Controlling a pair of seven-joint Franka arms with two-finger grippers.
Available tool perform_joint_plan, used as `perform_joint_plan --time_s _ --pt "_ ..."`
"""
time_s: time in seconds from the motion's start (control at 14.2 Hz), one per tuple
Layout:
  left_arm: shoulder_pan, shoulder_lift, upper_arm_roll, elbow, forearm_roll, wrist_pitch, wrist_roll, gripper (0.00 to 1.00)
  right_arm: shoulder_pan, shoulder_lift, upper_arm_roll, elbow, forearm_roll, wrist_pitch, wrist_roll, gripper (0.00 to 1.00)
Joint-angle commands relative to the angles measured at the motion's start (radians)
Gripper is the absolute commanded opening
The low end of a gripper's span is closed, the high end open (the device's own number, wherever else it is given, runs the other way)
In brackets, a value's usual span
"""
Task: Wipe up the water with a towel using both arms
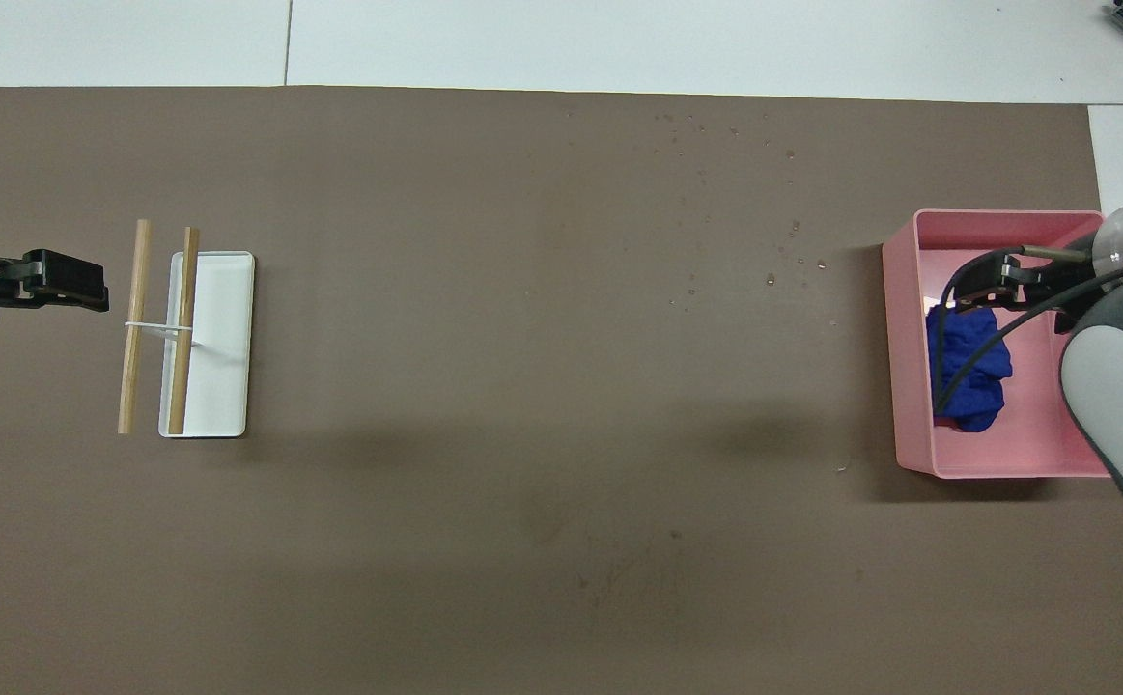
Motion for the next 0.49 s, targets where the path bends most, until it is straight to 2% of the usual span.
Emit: perform_joint_plan --time_s 0.0,0.14,0.28,0.42 --pt "-0.006 -0.042 0.0 -0.029 0.008 -0.008 0.011 1.0 -0.025 -0.044 -0.004 0.033 0.068 -0.034 0.005 1.0" --pt "-0.008 -0.042 -0.001 -0.032 0.008 -0.005 0.011 1.0 -0.027 -0.072 -0.019 0.052 0.067 -0.077 -0.003 1.0" --pt "-0.008 -0.044 -0.003 -0.032 0.008 -0.007 0.009 1.0 -0.043 -0.058 -0.038 0.152 0.071 -0.172 -0.032 1.0" --pt "-0.021 -0.048 -0.001 -0.035 0.008 -0.008 0.009 1.0 -0.048 -0.058 -0.038 0.164 0.077 -0.189 -0.084 1.0"
